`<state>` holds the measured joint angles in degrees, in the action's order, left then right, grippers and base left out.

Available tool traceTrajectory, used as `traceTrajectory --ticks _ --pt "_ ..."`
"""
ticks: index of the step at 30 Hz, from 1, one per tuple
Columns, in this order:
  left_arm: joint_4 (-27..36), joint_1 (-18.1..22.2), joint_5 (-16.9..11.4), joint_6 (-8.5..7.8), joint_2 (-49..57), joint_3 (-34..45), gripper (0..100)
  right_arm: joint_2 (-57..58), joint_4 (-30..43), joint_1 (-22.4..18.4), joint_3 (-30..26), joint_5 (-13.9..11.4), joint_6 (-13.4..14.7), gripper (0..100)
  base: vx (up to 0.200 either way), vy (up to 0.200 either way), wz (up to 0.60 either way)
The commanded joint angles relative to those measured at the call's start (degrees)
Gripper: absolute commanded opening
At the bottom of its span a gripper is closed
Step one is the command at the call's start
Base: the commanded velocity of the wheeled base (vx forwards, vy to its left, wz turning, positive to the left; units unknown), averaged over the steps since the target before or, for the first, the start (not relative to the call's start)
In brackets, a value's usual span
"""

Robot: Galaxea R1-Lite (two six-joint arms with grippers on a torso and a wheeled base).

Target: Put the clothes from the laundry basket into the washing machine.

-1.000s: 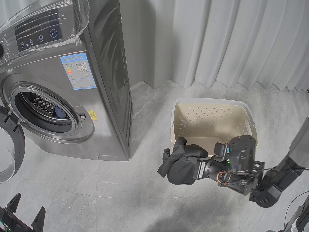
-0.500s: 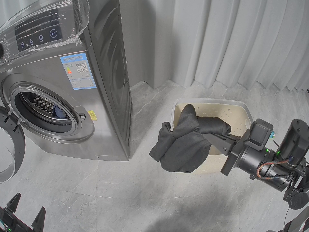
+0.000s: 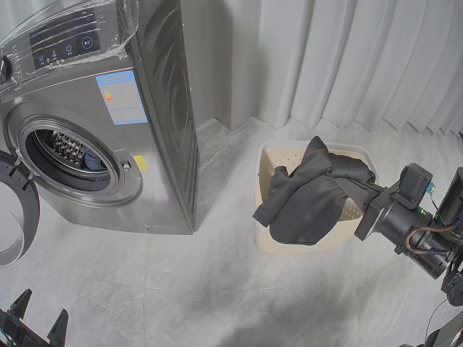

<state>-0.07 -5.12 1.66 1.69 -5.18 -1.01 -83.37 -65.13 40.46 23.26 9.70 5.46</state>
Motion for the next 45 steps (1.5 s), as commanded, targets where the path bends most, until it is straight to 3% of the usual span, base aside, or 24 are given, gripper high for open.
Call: traceTrajectory --ticks 1,4,45 --pt "-0.01 0.02 0.01 0.15 -0.09 1.01 100 -0.04 0.18 -1.53 0.03 1.55 -0.01 0 0.000 0.000 0.00" --pt "-0.01 0.02 0.01 0.33 -0.09 1.01 100 -1.18 0.01 -1.53 0.12 1.63 0.08 0 0.000 0.000 0.00" --pt "-0.01 -0.07 -0.08 0.68 -0.09 1.01 100 -1.27 -3.68 2.96 1.44 0.05 0.16 0 0.000 0.200 0.00"
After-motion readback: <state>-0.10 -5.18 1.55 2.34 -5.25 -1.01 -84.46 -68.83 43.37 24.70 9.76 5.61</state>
